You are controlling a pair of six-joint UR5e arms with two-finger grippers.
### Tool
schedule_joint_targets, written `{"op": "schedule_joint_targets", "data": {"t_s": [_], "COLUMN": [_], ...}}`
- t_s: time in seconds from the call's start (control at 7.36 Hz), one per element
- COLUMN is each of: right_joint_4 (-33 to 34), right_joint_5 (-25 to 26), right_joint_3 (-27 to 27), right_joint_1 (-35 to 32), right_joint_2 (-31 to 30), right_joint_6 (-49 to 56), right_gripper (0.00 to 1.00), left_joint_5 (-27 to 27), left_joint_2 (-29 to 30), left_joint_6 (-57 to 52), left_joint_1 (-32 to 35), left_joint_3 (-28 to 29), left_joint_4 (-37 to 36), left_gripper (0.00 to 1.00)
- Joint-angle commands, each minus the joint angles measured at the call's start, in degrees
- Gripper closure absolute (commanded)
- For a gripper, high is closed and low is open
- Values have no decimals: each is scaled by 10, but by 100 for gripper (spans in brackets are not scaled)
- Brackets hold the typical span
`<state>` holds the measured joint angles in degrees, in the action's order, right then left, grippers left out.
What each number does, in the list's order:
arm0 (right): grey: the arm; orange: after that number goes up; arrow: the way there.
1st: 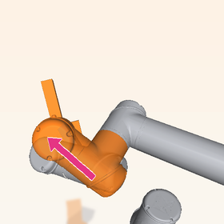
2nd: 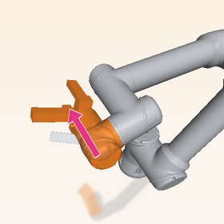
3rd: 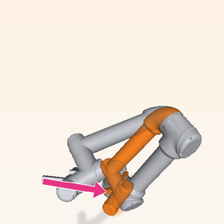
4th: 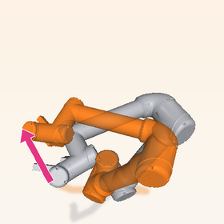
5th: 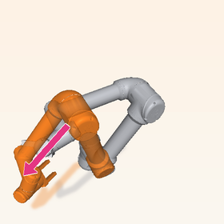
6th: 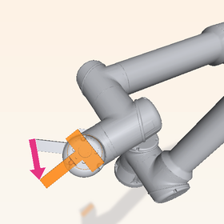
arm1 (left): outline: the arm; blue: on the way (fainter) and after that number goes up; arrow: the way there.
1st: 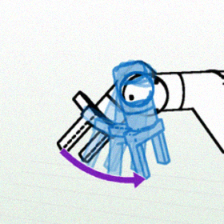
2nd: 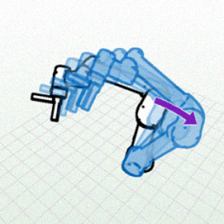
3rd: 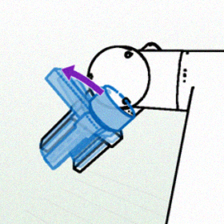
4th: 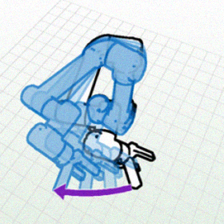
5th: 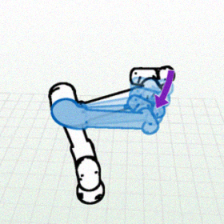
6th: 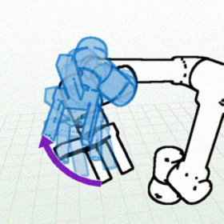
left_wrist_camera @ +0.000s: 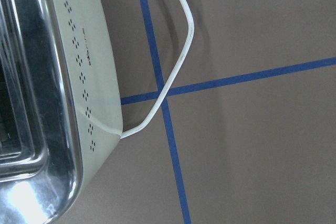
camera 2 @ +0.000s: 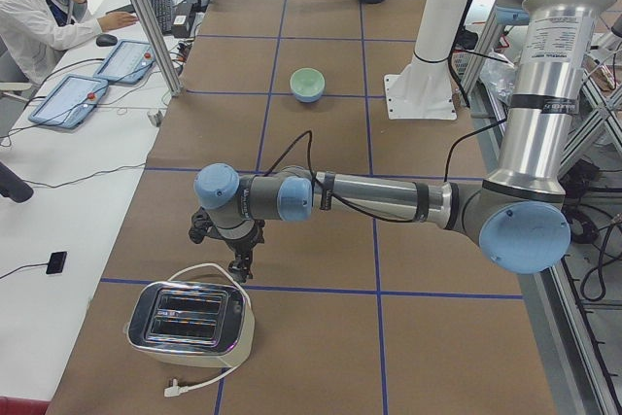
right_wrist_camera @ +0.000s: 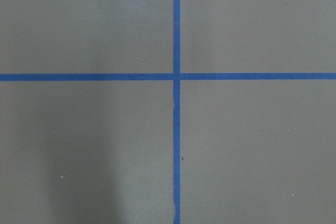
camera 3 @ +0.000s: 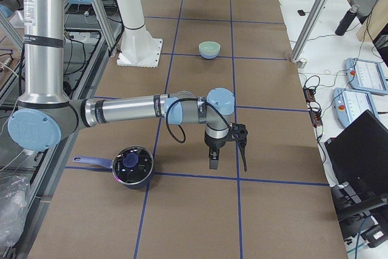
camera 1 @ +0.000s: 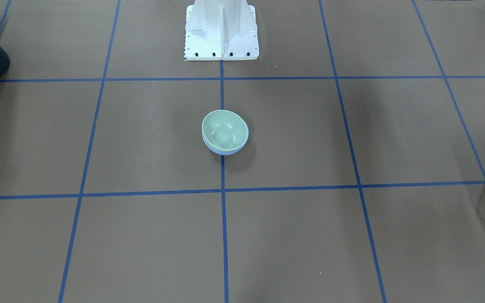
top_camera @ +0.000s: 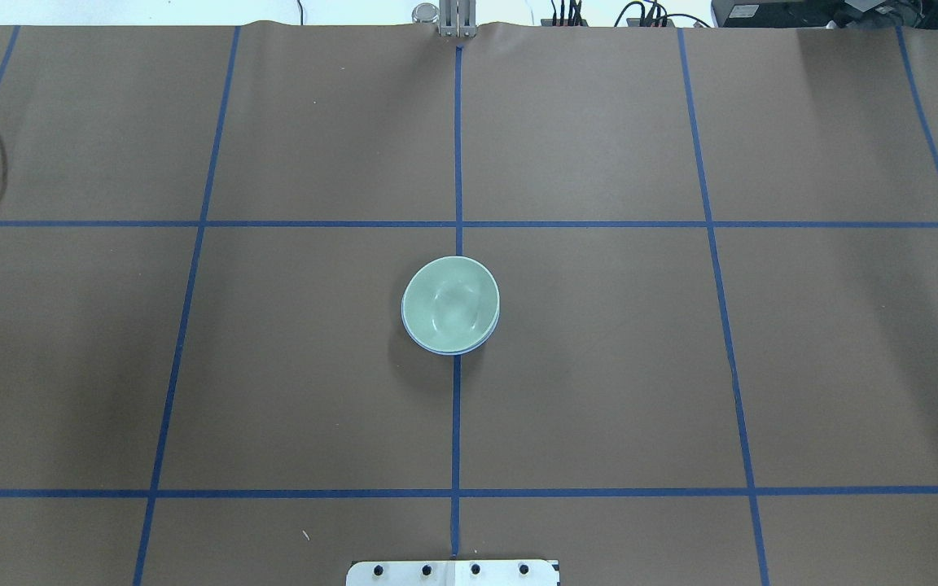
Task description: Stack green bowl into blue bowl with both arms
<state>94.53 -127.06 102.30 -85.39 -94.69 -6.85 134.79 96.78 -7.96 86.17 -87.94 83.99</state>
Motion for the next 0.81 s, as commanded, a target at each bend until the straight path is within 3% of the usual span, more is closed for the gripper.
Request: {"op": "schedule_joint_targets", "data": {"t_s": [0.0,0.68], "right_joint_4": [2,0], "right_joint_5": [-6,-6], "right_joint_3": [2,1], "right_joint_1": [0,0], "right_joint_2": [-5,4], "right_joint_6": [1,0], "right_gripper": [0,0], "left_joint_5": [0,0], "left_joint_2": [-2,-2], "left_joint_6": [8,10], "left_joint_1": [1,1], "left_joint_3": [0,-1], "left_joint_4": [0,2], "left_gripper": [1,1]}}
